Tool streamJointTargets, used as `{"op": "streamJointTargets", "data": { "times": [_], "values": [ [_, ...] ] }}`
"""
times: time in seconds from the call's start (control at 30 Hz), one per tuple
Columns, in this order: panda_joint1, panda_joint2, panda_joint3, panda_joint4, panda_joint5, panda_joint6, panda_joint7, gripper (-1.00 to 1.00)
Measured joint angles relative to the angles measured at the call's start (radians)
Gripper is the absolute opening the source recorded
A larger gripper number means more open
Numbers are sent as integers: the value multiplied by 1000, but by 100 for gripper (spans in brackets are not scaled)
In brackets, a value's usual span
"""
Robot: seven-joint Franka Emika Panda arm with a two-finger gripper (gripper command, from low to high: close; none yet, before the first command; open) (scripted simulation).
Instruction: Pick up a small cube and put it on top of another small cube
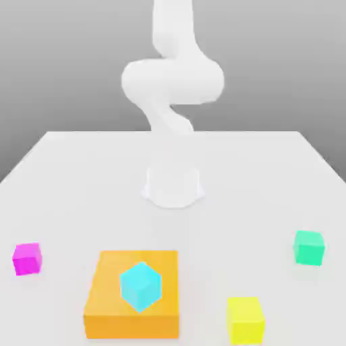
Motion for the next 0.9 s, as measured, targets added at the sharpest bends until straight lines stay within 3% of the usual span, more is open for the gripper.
{"op": "streamJointTargets", "data": {
  "times": [0.67,0.8,0.9],
  "values": [
    [-361,732,-256,-233,104,360,330,0],
    [-415,880,-280,-271,159,433,364,0],
    [-468,991,-224,-257,237,510,316,0]
  ]
}}
